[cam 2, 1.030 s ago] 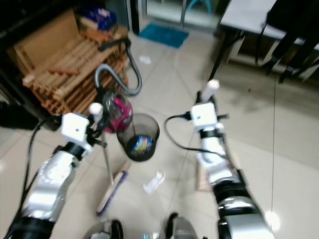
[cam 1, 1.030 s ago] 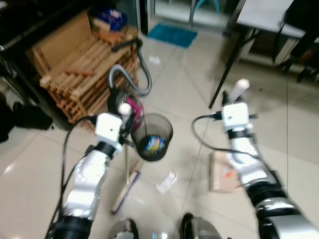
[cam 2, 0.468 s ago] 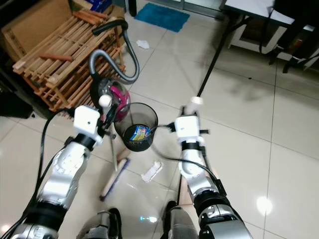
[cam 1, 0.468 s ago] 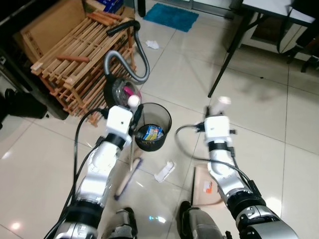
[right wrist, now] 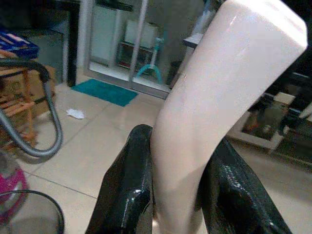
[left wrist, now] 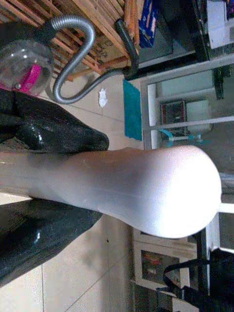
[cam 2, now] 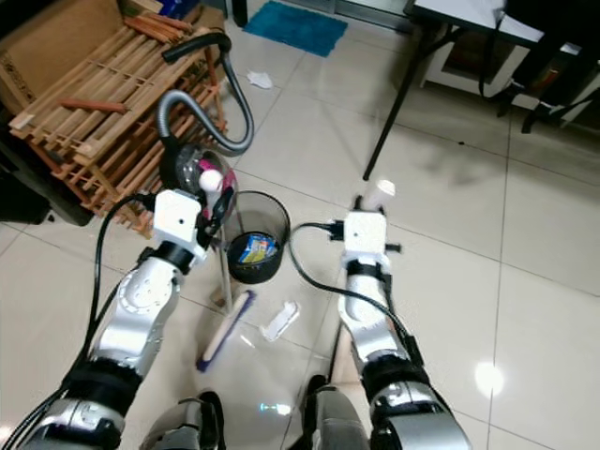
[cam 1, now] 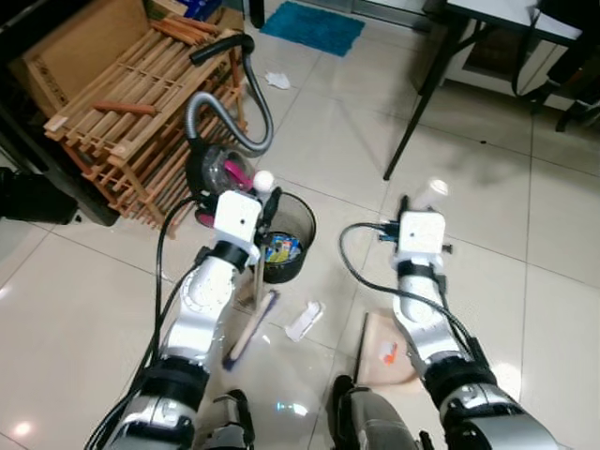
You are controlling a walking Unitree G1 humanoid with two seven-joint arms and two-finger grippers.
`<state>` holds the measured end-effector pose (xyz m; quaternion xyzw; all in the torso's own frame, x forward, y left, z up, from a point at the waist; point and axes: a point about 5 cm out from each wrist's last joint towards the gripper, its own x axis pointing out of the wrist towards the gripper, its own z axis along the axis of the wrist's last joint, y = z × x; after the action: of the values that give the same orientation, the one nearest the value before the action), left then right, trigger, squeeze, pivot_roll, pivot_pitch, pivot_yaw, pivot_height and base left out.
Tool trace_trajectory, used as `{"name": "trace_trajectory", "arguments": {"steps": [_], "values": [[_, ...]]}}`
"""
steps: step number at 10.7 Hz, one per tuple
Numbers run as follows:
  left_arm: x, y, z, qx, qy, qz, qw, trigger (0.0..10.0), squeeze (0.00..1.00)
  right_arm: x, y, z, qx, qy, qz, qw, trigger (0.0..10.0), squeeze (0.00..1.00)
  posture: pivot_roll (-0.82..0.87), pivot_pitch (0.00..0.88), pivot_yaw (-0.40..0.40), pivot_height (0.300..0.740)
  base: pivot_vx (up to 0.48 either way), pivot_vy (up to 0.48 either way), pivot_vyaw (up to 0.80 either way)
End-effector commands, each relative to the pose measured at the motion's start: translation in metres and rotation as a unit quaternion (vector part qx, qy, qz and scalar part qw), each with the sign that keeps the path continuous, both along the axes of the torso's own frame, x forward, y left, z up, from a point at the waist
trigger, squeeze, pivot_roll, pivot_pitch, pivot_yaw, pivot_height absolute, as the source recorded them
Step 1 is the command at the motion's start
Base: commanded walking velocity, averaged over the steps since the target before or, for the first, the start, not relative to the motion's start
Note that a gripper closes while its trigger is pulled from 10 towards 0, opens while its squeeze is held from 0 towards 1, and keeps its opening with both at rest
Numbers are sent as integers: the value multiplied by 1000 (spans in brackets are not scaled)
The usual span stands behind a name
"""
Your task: Sweep floor
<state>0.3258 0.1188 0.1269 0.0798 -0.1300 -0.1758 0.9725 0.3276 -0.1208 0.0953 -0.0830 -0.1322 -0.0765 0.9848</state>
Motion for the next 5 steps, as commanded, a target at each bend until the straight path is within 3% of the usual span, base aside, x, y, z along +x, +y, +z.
{"name": "trace_trajectory", "arguments": {"steps": [1, 3, 5], "values": [[-1, -2, 1, 2, -10, -7, 1000, 10000, 0, 1, 9, 9, 44, -21, 6, 999, 10000, 0, -19, 295, -13, 740, 0, 0, 0], [0, 4, 1, 5, -12, -3, 1000, 10000, 0, 10, 7, 26, -16, -56, 55, 997, 10000, 0, -16, 290, -15, 740, 0, 0, 0], [0, 5, 0, 7, -13, -2, 1000, 10000, 0, 11, 7, 31, -38, -68, 85, 993, 10000, 0, -15, 287, -17, 740, 0, 0, 0]]}}
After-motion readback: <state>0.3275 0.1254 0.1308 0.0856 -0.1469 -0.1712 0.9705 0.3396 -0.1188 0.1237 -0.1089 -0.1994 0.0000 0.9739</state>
